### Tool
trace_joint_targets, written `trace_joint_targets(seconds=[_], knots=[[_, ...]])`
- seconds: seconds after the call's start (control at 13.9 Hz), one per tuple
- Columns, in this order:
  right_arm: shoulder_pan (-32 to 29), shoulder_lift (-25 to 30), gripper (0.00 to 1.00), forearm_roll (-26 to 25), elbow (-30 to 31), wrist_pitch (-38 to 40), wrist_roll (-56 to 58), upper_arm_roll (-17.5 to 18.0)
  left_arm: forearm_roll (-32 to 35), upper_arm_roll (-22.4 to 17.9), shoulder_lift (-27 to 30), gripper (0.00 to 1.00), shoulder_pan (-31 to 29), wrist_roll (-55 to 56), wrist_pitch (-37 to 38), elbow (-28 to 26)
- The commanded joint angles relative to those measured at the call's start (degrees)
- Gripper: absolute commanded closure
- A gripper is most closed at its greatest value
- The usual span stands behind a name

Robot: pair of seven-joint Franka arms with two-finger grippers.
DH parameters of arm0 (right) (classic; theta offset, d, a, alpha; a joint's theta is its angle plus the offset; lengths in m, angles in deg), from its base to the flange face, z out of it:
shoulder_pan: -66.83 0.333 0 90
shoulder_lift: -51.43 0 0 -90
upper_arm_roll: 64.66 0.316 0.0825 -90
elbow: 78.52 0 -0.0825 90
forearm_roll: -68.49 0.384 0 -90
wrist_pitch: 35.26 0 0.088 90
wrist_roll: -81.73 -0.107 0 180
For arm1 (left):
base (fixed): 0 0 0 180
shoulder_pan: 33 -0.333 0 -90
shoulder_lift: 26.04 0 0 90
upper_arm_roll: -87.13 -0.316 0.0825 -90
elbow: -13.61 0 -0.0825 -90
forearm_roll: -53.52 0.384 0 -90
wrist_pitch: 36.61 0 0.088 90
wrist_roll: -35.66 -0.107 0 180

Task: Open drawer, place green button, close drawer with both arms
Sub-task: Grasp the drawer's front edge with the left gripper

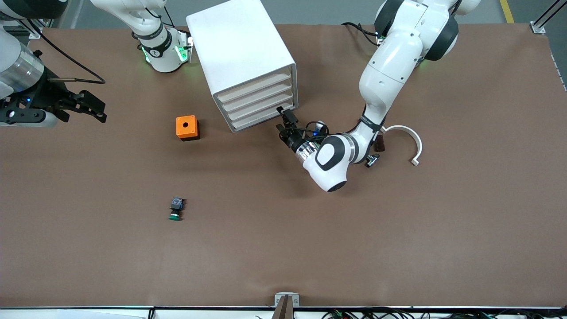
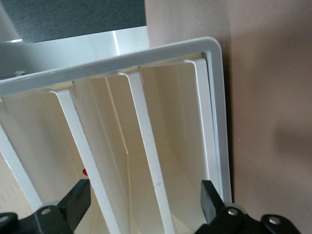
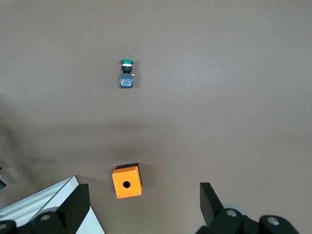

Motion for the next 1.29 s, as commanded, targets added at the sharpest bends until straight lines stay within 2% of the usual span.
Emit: trace_joint_targets(seconds=[0.0,0.22,0.29,0.5,0.65,0.79,0.93,1.22], knots=[[-0.33,1.32,0.0,-0.16,0.8,0.05,0.12,0.16,-2.32,0.07,-2.39,0.01,-0.25,3.13,2.91,1.62],[-0.42,1.32,0.0,-0.16,0.8,0.05,0.12,0.16,-2.32,0.16,-2.48,0.02,0.01,3.14,3.44,1.35],[-0.42,1.32,0.0,-0.16,0.8,0.05,0.12,0.16,-2.32,0.16,-2.57,0.07,0.27,3.14,3.44,1.35],[-0.33,1.32,0.0,-0.16,0.8,0.05,0.12,0.16,-2.32,0.16,-2.57,0.25,0.54,3.14,3.44,1.26],[-0.33,1.32,0.0,-0.08,0.8,0.05,0.12,0.16,-1.97,0.07,-2.57,0.44,0.54,3.23,3.44,0.91],[-0.42,1.32,0.0,-0.16,0.8,0.05,0.12,0.16,-1.53,0.07,-2.57,0.54,1.06,4.1,3.44,0.74],[-0.42,1.24,0.0,-0.16,0.8,0.05,0.12,0.16,-1.53,0.07,-2.57,0.58,1.16,4.11,3.53,0.47],[-0.33,1.32,0.0,-0.16,0.8,-0.04,0.12,0.16,-1.44,0.16,-2.49,0.58,1.95,4.28,4.76,-0.84]])
